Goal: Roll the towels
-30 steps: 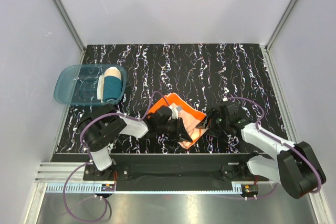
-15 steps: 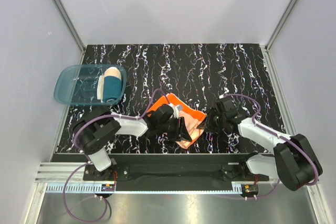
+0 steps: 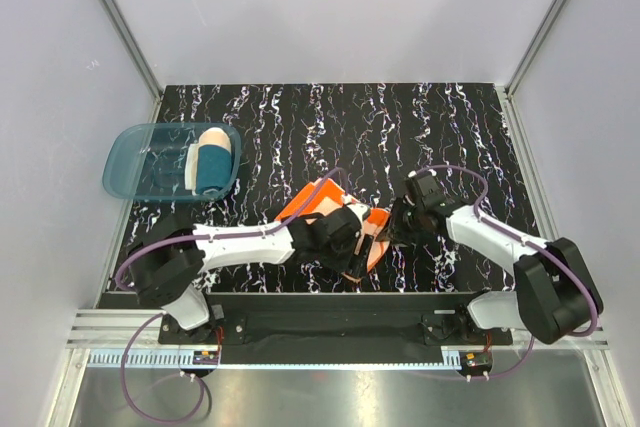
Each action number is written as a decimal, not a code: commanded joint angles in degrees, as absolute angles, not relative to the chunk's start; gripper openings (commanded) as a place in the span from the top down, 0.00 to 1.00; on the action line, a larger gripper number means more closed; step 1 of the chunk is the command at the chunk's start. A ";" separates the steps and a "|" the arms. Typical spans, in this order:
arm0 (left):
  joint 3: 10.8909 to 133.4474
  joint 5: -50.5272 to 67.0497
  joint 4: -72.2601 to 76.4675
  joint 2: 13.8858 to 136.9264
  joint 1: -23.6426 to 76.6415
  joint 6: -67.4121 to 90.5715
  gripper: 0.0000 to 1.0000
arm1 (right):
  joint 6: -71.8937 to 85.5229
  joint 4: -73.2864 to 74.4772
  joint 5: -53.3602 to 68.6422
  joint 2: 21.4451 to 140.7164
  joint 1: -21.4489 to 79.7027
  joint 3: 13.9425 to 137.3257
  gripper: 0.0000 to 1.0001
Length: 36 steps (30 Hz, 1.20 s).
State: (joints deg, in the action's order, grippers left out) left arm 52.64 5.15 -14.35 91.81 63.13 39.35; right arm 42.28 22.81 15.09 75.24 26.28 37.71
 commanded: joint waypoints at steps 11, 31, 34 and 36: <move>65.04 -22.41 -26.21 90.88 75.84 24.01 0.25 | 37.00 30.15 15.29 79.45 27.42 45.53 0.87; 65.66 -28.21 -19.95 104.33 79.89 24.34 0.31 | 37.00 30.67 16.17 79.80 27.86 45.88 0.89; 64.16 -28.13 -18.90 104.06 79.89 25.14 0.40 | 36.83 31.02 16.17 79.89 27.95 46.23 0.89; 62.94 -28.04 -18.37 103.63 79.89 25.40 0.49 | 36.91 31.03 16.26 80.07 27.95 46.49 0.90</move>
State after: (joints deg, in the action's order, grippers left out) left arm 64.55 -26.65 -21.17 103.90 79.92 24.05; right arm 37.93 29.85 15.07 80.01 27.18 43.92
